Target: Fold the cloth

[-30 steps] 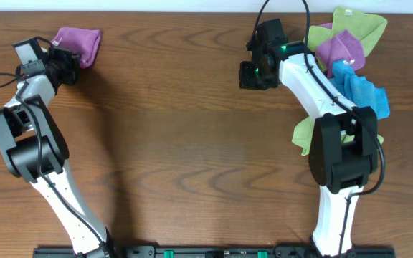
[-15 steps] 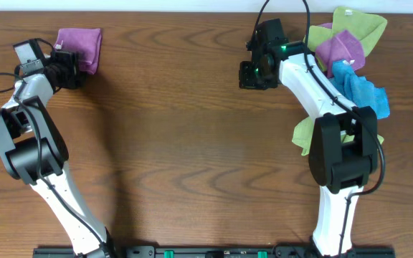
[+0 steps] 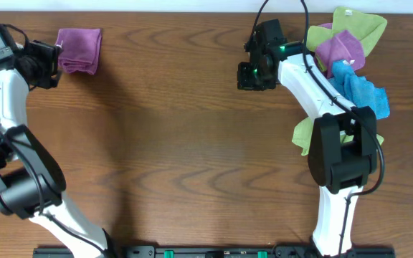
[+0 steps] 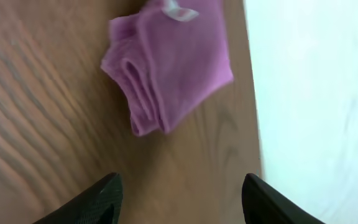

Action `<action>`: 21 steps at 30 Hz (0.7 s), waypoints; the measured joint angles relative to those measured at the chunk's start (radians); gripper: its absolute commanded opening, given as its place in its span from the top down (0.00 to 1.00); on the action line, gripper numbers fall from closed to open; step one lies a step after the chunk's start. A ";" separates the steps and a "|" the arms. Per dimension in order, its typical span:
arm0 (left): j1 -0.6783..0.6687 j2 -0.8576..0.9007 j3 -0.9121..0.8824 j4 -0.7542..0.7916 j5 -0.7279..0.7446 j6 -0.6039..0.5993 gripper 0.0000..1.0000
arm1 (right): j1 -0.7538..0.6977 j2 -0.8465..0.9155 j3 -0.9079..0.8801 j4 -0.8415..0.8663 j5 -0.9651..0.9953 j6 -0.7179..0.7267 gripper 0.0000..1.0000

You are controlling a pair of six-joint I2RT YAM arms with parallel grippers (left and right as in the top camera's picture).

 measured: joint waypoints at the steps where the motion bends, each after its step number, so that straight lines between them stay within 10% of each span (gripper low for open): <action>1: -0.011 -0.018 0.000 -0.027 -0.004 0.065 0.33 | 0.000 -0.002 0.000 -0.009 0.003 -0.006 0.99; 15: -0.357 -0.437 -0.051 -0.377 -0.231 0.502 0.36 | 0.022 -0.515 0.001 -0.245 0.226 -0.135 0.98; 21: -0.545 -0.931 -0.213 -0.403 -0.322 0.550 0.07 | 0.050 -0.865 -0.054 -0.305 0.246 -0.190 0.98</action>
